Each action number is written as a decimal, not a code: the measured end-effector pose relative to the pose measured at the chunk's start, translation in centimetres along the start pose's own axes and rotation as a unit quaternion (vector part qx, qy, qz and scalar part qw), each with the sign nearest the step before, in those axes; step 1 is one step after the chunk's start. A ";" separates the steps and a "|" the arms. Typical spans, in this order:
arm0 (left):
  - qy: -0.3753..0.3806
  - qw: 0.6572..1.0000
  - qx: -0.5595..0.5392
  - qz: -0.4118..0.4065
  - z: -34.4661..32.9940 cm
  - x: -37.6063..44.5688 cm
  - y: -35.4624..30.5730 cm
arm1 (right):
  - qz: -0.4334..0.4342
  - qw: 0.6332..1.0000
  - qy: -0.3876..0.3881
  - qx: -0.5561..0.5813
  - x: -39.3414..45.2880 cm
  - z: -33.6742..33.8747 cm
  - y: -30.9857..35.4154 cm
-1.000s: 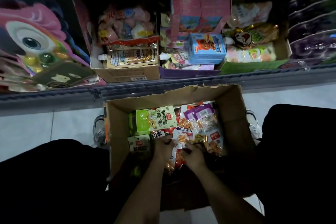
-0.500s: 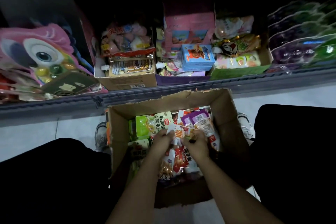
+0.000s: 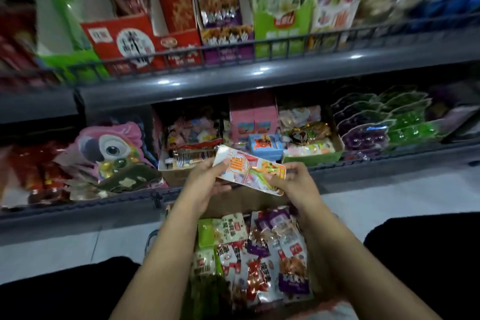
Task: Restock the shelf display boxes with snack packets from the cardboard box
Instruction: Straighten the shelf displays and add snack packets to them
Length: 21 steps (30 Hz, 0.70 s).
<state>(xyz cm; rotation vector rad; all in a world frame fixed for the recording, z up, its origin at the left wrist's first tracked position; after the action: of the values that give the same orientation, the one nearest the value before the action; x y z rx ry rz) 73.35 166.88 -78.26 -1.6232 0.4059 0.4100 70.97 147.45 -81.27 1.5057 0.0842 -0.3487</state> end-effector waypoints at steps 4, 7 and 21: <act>0.033 0.998 0.001 -0.052 -1.9 -2.9 -6.9 | 0.084 0.995 0.041 -0.032 -0.3 1.9 7.4; 0.056 0.996 0.012 -0.073 -3.4 -4.4 -11.5 | 0.151 0.986 0.047 -0.058 -0.4 3.6 12.5; 0.046 0.965 0.134 -0.219 -11.8 -4.6 -25.2 | 0.283 0.958 0.038 -0.028 3.3 8.4 20.1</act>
<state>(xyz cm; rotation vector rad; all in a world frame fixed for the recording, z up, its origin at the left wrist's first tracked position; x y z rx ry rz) 82.05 157.44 -53.11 -1.4178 0.1526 -0.0554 78.36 139.12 -62.24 1.4173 -0.2727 0.1717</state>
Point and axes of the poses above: each hand's wrist, its own x-axis towards the middle knuckle, its own z-axis out of the back of the hand, y = z × x, the point moved 1 cm from there along x, towards the middle knuckle, and after that the axes turned 3 degrees about z, right-handed, at the moved point
